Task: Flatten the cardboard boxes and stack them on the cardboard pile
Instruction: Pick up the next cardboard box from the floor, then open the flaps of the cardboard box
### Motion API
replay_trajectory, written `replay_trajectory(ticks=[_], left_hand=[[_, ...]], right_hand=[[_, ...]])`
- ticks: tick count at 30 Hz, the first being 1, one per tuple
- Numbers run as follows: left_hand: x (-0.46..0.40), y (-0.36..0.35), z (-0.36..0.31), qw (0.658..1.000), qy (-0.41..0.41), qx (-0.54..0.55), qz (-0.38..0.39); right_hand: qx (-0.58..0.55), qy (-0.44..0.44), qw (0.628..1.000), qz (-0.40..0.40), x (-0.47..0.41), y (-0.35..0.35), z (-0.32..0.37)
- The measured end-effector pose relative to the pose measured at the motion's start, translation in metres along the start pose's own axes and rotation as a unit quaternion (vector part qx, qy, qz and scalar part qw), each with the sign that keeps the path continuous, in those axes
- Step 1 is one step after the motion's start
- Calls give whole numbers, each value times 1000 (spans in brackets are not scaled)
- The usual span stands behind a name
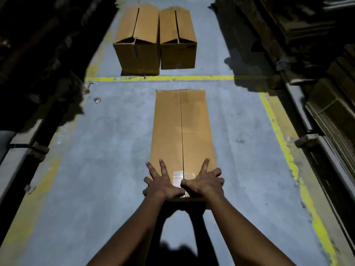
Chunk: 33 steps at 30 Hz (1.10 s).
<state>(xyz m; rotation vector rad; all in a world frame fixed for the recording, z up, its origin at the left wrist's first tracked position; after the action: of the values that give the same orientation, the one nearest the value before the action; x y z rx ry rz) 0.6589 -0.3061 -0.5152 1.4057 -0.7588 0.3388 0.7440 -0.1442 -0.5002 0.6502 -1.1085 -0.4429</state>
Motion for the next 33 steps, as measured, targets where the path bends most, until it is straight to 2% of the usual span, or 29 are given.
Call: replay_trajectory(ticks=[7, 13, 16, 19, 21, 22, 24, 27, 29, 30, 33], left_hand=[[-15, -12, 3, 999, -20, 3, -26], [-22, -15, 1, 999, -30, 9, -45], [-22, -16, 1, 998, -27, -1, -58], [-14, -17, 2, 996, -36, 22, -74], [-2, -15, 5, 994, -39, 40, -90], [7, -9, 5, 993, -45, 53, -97], [24, 9, 9, 984, -85, 97, -119], [42, 45, 28, 960, -152, 207, -113], [43, 63, 50, 945, -169, 269, -83], [40, 70, 64, 940, -160, 288, -89], [19, 68, 117, 931, -104, 321, -136]], right_hand=[[33, 18, 999, -29, -12, -7, 1], [45, 41, 998, -18, -24, 1, 9], [19, 85, 996, 2, -21, 5, 14], [-13, 83, 996, 1, -20, 0, 12], [-44, 73, 996, 37, -1, -1, 10], [-73, 66, 992, 80, 10, 1, 10], [-122, 58, 981, 138, 29, 15, 8], [-155, 93, 973, 142, 32, 46, 5], [-184, 143, 966, 111, 30, 72, 5], [-169, 164, 969, 67, 28, 86, 3], [-14, 179, 969, -171, 16, 121, -8]])
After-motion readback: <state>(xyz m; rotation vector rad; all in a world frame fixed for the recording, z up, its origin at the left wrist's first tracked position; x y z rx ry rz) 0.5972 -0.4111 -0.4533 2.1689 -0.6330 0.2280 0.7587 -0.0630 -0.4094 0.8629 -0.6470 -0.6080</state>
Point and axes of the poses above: each hand's wrist, its own x-axis away from the middle knuckle, its own y-axis out of the back of the hand, z = x × y, the point moved 6 cm from there along -x, towards the middle knuckle, and after that the axes turned 14 degrees about -x, right-handed, at the moved point
